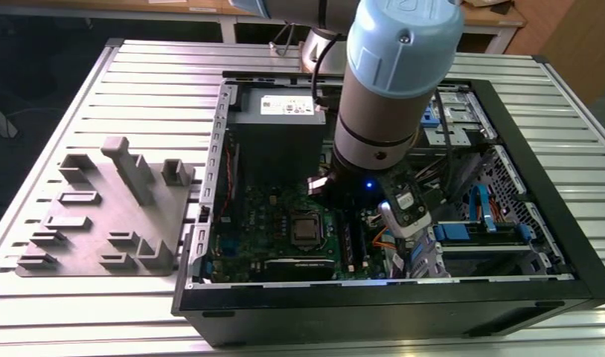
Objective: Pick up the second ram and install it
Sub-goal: 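Insert the second ram into the second slot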
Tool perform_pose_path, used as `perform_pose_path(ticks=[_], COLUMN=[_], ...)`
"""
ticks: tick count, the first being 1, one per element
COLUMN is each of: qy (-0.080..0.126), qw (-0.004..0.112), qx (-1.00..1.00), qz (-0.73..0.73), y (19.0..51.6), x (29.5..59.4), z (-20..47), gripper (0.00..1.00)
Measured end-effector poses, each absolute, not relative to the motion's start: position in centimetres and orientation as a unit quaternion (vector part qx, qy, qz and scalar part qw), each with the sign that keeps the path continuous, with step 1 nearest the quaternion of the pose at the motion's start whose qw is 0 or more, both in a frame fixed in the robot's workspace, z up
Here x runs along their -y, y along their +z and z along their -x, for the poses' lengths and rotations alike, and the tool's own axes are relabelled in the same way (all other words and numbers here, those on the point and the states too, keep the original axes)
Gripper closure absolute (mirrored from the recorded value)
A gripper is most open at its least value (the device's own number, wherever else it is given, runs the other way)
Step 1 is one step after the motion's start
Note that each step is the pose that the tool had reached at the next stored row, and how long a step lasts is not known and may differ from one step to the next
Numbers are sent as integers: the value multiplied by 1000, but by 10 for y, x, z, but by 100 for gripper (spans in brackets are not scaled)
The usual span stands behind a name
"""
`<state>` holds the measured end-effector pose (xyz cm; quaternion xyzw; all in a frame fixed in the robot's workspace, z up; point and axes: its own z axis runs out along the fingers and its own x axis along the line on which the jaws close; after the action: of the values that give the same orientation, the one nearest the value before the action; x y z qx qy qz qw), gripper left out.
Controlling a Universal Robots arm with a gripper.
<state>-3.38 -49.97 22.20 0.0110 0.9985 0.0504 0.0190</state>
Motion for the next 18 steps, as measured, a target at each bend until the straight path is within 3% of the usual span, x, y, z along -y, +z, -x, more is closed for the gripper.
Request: perform_pose_path(ticks=[18], qy=[50], qw=[19], qx=[-998], qz=[-11], y=[217], x=[500], z=[34], gripper=[92])
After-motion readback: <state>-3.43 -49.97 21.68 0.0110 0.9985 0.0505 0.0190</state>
